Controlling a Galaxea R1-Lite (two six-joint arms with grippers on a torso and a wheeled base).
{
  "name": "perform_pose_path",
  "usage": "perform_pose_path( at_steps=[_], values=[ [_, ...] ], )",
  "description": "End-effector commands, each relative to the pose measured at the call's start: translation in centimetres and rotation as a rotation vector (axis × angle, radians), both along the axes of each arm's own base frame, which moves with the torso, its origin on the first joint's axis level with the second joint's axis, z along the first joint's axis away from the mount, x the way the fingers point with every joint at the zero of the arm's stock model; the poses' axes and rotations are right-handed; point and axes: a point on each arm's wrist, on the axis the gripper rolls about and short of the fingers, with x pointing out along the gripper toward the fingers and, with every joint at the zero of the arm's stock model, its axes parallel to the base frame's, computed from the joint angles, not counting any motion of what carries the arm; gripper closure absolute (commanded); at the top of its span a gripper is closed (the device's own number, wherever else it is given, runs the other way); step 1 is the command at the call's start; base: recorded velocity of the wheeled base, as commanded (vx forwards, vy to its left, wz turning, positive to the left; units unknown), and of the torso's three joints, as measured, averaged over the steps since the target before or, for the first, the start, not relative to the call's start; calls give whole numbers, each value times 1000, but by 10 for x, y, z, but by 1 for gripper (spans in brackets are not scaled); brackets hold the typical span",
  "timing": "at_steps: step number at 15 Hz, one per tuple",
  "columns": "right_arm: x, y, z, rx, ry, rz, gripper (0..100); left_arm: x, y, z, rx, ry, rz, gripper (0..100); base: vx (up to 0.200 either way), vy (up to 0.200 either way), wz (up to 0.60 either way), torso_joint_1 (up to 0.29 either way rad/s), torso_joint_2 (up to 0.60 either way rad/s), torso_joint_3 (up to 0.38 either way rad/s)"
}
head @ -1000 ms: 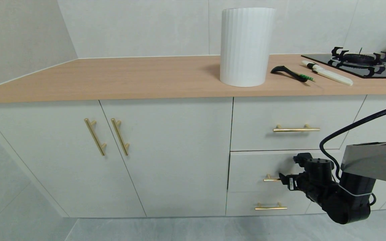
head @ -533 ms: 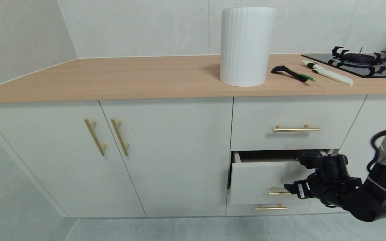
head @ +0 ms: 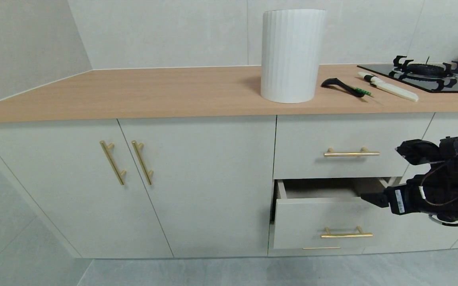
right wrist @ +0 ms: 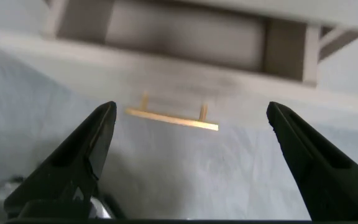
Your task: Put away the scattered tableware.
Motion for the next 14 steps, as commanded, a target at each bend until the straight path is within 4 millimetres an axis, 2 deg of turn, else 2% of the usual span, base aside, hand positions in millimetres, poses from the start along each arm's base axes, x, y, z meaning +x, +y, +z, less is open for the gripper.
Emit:
perform_pose_path(
  at_steps=[1, 4, 7, 9, 14],
  values=[
    [12, 4, -4, 12, -17, -3, 0, 0, 0, 0, 0, 1, 1, 0, 0, 0, 0, 0, 0, 0],
    [48, 13, -47, 31, 18, -62, 0, 0, 0, 0, 0, 1, 1, 0, 0, 0, 0, 0, 0, 0],
    [68, 16, -76, 1, -2, -120, 0, 0, 0, 0, 0, 1, 1, 0, 0, 0, 0, 0, 0, 0],
    [77, 18, -88, -2, -25, -142, 0, 0, 0, 0, 0, 1, 1, 0, 0, 0, 0, 0, 0, 0],
    [80, 18, -95, 2, -21, -145, 0, 0, 0, 0, 0, 1, 1, 0, 0, 0, 0, 0, 0, 0]
  ],
)
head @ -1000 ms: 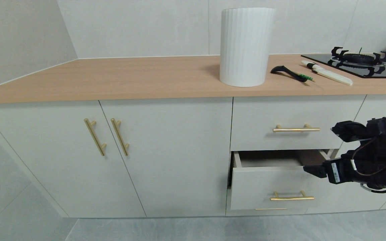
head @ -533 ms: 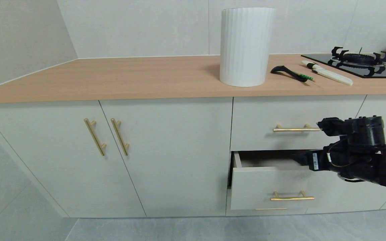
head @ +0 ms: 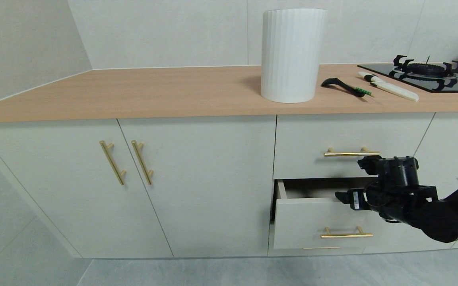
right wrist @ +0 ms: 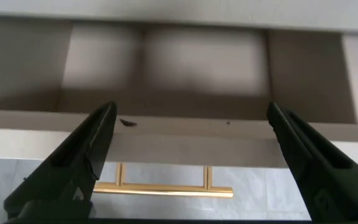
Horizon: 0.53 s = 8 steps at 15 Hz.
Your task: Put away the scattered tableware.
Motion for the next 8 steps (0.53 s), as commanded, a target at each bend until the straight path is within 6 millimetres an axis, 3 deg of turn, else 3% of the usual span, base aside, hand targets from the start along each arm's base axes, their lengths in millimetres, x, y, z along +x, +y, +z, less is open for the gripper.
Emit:
perform_pose_path(
  at_steps=[1, 8],
  values=[
    [1, 0, -8, -7, 26, 2, 0, 0, 0, 0, 0, 1, 1, 0, 0, 0, 0, 0, 0, 0],
    [-15, -3, 4, -24, 108, 11, 0, 0, 0, 0, 0, 1, 1, 0, 0, 0, 0, 0, 0, 0]
  ],
)
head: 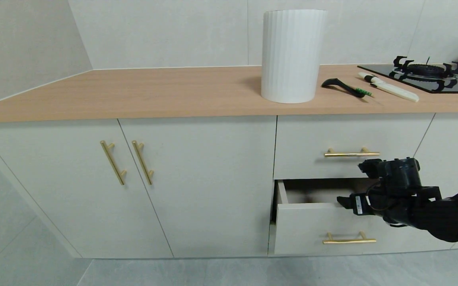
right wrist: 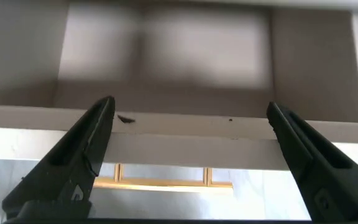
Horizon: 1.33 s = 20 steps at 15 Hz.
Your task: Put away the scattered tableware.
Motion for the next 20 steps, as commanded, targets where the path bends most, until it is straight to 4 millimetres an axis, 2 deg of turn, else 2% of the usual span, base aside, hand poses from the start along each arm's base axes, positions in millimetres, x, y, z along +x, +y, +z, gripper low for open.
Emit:
perform_pose_path(
  at_steps=[1, 4, 9, 20],
  values=[
    [-6, -1, 12, 0, -2, 7, 0, 0, 0, 0, 0, 1, 1, 0, 0, 0, 0, 0, 0, 0],
    [-13, -3, 18, -24, 27, 20, 0, 0, 0, 0, 0, 1, 1, 0, 0, 0, 0, 0, 0, 0],
    [-42, -9, 40, -89, 225, 53, 0, 0, 0, 0, 0, 1, 1, 0, 0, 0, 0, 0, 0, 0],
    [-78, -7, 26, -277, 623, 215, 0, 0, 0, 0, 0, 1, 1, 0, 0, 0, 0, 0, 0, 0]
  ],
)
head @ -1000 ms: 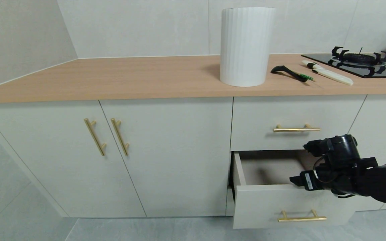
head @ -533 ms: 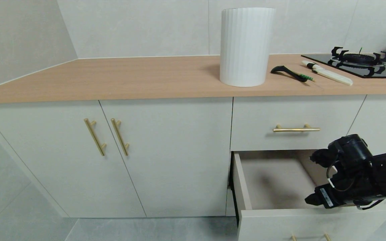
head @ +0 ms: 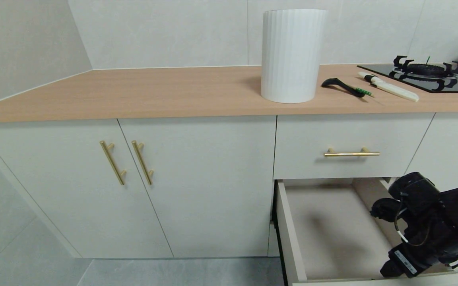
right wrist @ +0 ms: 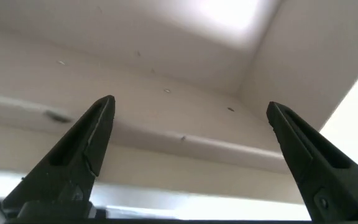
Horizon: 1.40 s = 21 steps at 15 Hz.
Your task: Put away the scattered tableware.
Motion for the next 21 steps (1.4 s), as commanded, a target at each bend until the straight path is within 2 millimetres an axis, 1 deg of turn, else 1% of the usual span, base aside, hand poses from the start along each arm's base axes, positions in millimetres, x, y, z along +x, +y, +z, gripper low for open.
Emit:
perform_pose_path(
  at_steps=[1, 4, 7, 9, 12, 14, 15, 16, 17, 18, 19, 20, 21],
  values=[
    [-3, 5, 2, -14, 23, 21, 0, 0, 0, 0, 0, 1, 1, 0, 0, 0, 0, 0, 0, 0],
    [-12, 12, 1, -67, 79, 55, 0, 0, 0, 0, 0, 1, 1, 0, 0, 0, 0, 0, 0, 0],
    [-25, 18, 0, -117, 171, 98, 0, 0, 0, 0, 0, 1, 1, 0, 0, 0, 0, 0, 0, 0],
    [-27, 21, 2, -133, 166, 113, 0, 0, 0, 0, 0, 1, 1, 0, 0, 0, 0, 0, 0, 0],
    [-24, 23, 16, -109, 94, 101, 0, 0, 0, 0, 0, 1, 1, 0, 0, 0, 0, 0, 0, 0],
    [-27, 21, 55, -8, -88, 12, 0, 0, 0, 0, 0, 1, 1, 0, 0, 0, 0, 0, 0, 0],
    [-30, 21, 66, 22, -132, -2, 0, 0, 0, 0, 0, 1, 1, 0, 0, 0, 0, 0, 0, 0],
    [-39, 18, 94, 119, -252, -28, 0, 0, 0, 0, 0, 1, 1, 0, 0, 0, 0, 0, 0, 0],
    [-45, 16, 105, 152, -296, -33, 0, 0, 0, 0, 0, 1, 1, 0, 0, 0, 0, 0, 0, 0],
    [-60, 10, 125, 201, -389, -37, 0, 0, 0, 0, 0, 1, 1, 0, 0, 0, 0, 0, 0, 0],
    [-60, 10, 125, 201, -389, -37, 0, 0, 0, 0, 0, 1, 1, 0, 0, 0, 0, 0, 0, 0],
    [-75, 4, 143, 240, -486, -36, 0, 0, 0, 0, 0, 1, 1, 0, 0, 0, 0, 0, 0, 0],
    [-76, 4, 146, 251, -511, -36, 0, 0, 0, 0, 0, 1, 1, 0, 0, 0, 0, 0, 0, 0]
  ],
)
